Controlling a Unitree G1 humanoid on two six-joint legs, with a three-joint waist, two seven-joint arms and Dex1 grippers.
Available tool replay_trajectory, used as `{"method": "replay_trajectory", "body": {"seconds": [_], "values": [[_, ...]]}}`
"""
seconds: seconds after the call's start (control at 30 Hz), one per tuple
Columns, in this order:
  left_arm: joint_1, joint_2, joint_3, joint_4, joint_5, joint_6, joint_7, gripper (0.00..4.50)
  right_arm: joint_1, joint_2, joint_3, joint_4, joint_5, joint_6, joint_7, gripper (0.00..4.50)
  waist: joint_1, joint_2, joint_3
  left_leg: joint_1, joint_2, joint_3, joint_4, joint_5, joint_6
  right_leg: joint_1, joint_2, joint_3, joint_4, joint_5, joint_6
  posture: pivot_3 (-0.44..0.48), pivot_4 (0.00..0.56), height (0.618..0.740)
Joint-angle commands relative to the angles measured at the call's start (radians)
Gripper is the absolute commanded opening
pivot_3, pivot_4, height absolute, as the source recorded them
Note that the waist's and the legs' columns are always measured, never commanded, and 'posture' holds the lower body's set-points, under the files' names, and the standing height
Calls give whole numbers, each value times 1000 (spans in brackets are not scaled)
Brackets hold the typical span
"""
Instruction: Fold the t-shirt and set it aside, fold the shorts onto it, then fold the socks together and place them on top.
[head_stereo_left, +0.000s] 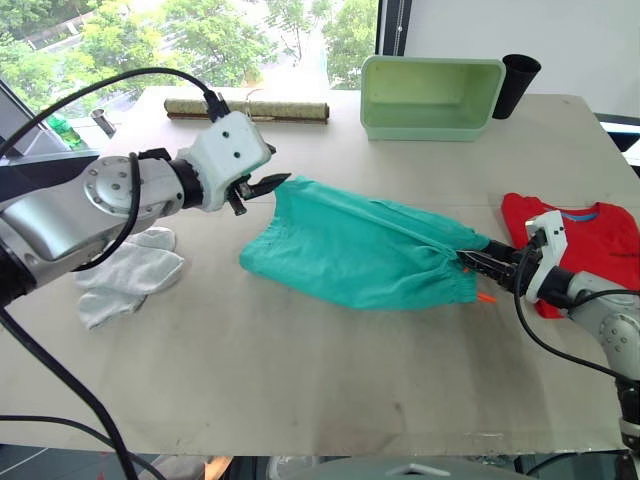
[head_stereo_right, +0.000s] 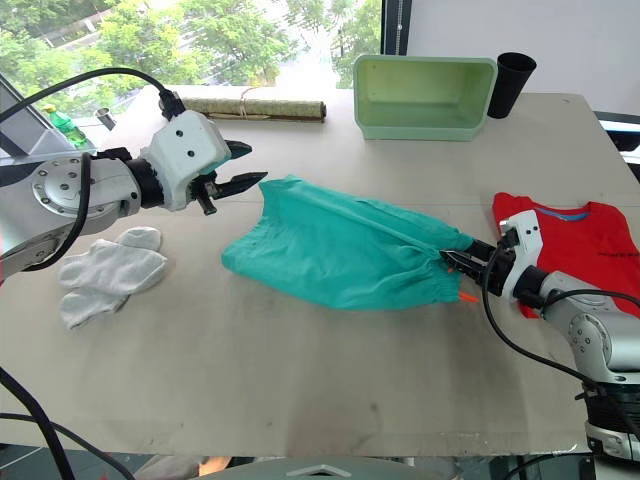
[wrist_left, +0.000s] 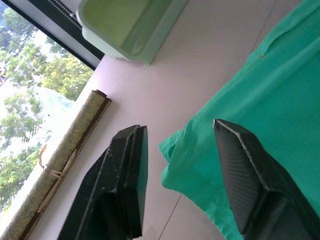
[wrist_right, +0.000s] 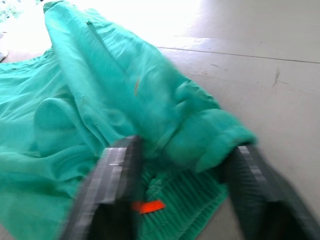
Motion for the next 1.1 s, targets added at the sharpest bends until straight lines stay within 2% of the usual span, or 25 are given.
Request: {"method": "replay_trajectory", "body": {"seconds": [0.03,0.17,0.37,0.53,0.67,0.73,0.9,1.1], "values": [[-58,9,45,24,-94,-30,-31,2200,6,-16,-30,-42,26,-4,29,4317,0,0,0,0,0,0,0,0,0,0,0,0,0,0,0,0,150,740],[-84,9,34,47,-130,-40,-66,2200,8,-22,-50,-39,49,-10,64,4418,-1,0,0,0,0,0,0,0,0,0,0,0,0,0,0,0,150,740],[-125,9,19,75,-219,-86,-144,2200,34,-89,-64,-71,96,-2,181,4418,0,0,0,0,0,0,0,0,0,0,0,0,0,0,0,0,150,740],[-155,9,-5,78,-409,-130,-315,2200,44,-138,-82,-85,140,18,239,4418,-1,0,0,0,0,0,0,0,0,0,0,0,0,0,0,0,150,740],[-209,9,-42,99,-638,-147,-451,2200,36,-145,-64,-76,136,18,249,4418,-2,0,0,0,0,0,0,0,0,0,0,0,0,0,0,0,150,740],[-248,9,-79,129,-730,-144,-518,2200,25,-143,-50,-70,132,19,253,4418,-2,0,0,0,0,0,0,0,0,0,0,0,0,0,0,0,150,740],[-364,-2,-211,181,-837,-136,-602,2200,4,-146,-40,-53,126,20,258,4418,-2,0,0,0,0,0,0,0,0,0,0,0,0,0,0,0,150,740],[-593,-127,-395,71,-854,-92,-600,2200,-14,-142,-22,-34,112,14,267,4418,-5,0,0,0,0,0,0,0,0,0,0,0,-1,0,0,0,150,740]]}}
